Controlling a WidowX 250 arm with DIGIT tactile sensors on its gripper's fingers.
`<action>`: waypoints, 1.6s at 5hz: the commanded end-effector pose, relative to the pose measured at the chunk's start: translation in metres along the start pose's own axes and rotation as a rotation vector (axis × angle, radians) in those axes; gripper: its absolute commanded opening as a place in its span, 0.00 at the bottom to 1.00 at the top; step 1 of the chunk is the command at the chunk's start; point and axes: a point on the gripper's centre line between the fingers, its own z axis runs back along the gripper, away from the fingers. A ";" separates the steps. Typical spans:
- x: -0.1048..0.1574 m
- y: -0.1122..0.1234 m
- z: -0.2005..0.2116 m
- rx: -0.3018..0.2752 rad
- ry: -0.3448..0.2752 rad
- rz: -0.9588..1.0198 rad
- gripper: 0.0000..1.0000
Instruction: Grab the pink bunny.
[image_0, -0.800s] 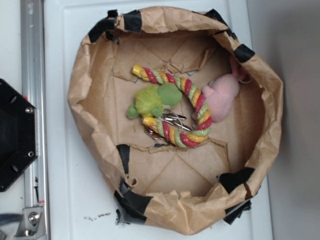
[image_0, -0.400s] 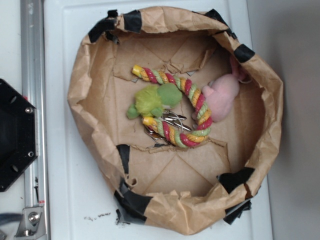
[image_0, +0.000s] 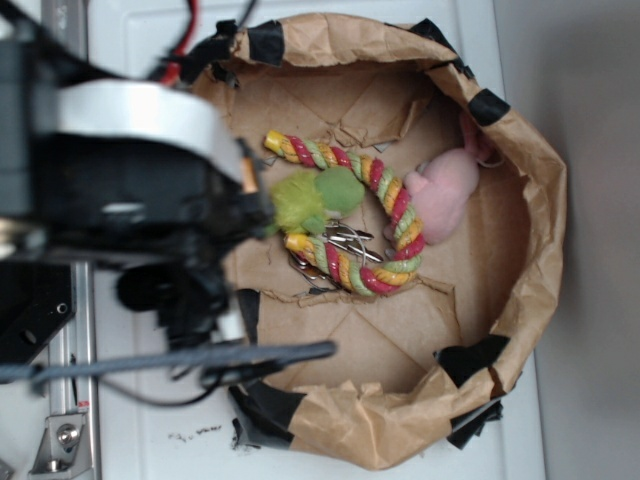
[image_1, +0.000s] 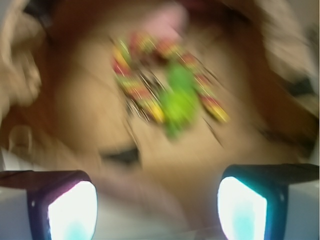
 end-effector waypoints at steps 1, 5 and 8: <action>0.070 0.029 -0.054 -0.133 -0.161 0.193 1.00; 0.119 0.027 -0.077 -0.095 -0.253 0.272 1.00; 0.110 0.004 -0.121 0.042 -0.143 0.170 0.00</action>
